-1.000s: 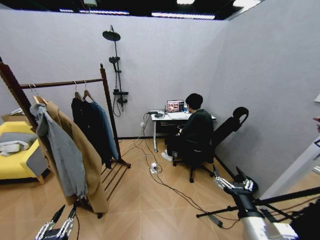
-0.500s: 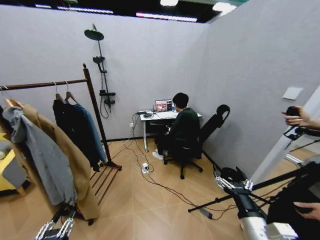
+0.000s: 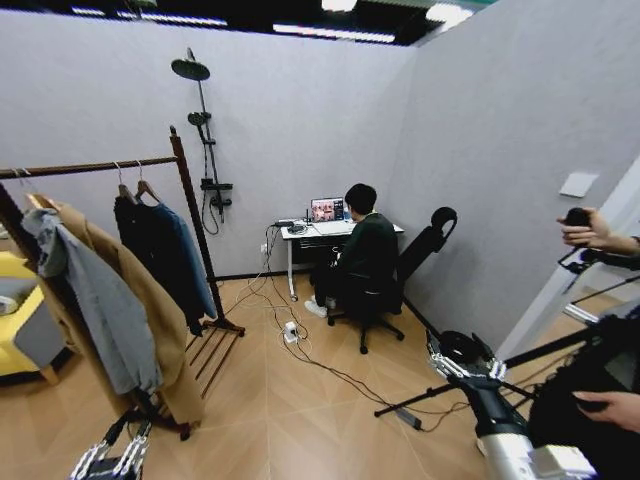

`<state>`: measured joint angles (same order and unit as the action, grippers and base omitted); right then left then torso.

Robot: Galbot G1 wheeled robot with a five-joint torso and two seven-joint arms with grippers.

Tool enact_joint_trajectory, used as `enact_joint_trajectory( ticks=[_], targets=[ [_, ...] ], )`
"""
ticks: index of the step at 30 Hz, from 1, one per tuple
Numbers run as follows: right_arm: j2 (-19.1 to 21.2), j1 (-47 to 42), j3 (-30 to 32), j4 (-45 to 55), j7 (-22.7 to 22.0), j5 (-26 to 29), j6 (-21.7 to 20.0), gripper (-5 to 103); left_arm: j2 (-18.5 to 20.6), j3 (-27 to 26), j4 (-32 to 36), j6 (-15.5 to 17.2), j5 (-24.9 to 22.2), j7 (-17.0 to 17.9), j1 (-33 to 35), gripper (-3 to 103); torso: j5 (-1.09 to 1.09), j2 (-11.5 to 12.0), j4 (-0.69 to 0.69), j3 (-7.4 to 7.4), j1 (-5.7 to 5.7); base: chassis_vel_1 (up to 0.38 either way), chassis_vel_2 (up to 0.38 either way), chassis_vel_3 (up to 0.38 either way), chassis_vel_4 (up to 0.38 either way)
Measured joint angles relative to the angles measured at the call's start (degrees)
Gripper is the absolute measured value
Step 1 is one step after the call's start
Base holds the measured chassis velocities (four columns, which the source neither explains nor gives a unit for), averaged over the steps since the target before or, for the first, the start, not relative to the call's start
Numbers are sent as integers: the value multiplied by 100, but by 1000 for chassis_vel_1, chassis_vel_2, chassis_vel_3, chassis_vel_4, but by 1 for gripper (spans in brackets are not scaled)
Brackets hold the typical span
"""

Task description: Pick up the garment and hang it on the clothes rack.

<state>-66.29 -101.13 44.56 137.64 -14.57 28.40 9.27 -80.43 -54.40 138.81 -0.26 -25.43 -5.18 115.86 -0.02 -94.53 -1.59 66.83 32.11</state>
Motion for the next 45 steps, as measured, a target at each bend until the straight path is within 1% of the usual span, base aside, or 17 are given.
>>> enact_joint_trajectory(
  ticks=[1,3,4,7,10,12,14,15,16,18,23,24,30,36,38,40,45],
  targets=[
    [0,0,0,0,0,0,0,100,0,0,0,0,0,0,0,46,5,0,-1,0,1,252,-201,-236,238],
    [0,0,0,0,0,0,0,100,0,0,0,0,0,0,0,46,4,0,-1,0,0,256,-201,-236,233],
    [0,0,0,0,0,0,0,100,0,0,0,0,0,0,0,46,-3,1,-1,1,1,288,-279,-262,233],
    [0,0,0,0,0,0,0,100,0,0,0,0,0,0,0,46,4,0,2,0,0,289,-281,-276,268],
    [0,-1,0,0,0,0,0,100,0,0,0,0,0,3,0,46,0,0,-1,0,-1,284,-283,-290,339],
    [0,-5,0,0,0,0,0,100,0,0,0,0,0,1,1,46,7,-4,-2,-2,-6,202,-249,-275,249],
    [0,-5,0,0,0,0,0,100,0,0,0,0,0,0,1,46,3,-5,-1,-2,-7,167,-224,-148,180],
    [0,-3,0,0,0,0,0,100,-1,-1,0,0,0,6,1,46,-1,-5,7,-2,-7,76,-89,-148,157],
    [0,-5,0,0,0,0,0,100,0,0,0,0,0,5,1,46,0,-5,-2,-2,-7,14,48,-102,47],
    [0,-6,0,0,-1,0,0,100,0,0,0,0,0,0,1,46,4,-4,-7,-1,-6,14,2,-80,47],
    [0,-2,0,0,-1,0,0,100,0,0,0,0,0,-1,0,46,2,2,-1,3,5,-14,39,85,-4],
    [0,3,0,0,0,0,0,100,0,0,0,0,0,0,-1,46,4,4,5,3,7,-1,118,145,8],
    [0,1,0,0,0,0,0,100,0,0,0,0,0,0,0,46,3,3,-4,2,4,21,84,109,24],
    [0,0,0,0,0,0,0,100,0,0,0,0,0,2,1,46,2,0,4,0,-2,115,51,49,94],
    [0,0,0,0,0,0,0,100,0,0,0,0,0,3,1,46,2,0,3,0,-2,75,42,36,39],
    [0,-1,0,0,0,0,0,100,0,0,0,0,0,2,1,46,2,0,-3,0,-1,38,8,2,19],
    [0,-1,0,0,0,0,0,100,0,0,0,0,0,1,1,46,2,1,-2,1,0,0,0,0,0]
  ],
)
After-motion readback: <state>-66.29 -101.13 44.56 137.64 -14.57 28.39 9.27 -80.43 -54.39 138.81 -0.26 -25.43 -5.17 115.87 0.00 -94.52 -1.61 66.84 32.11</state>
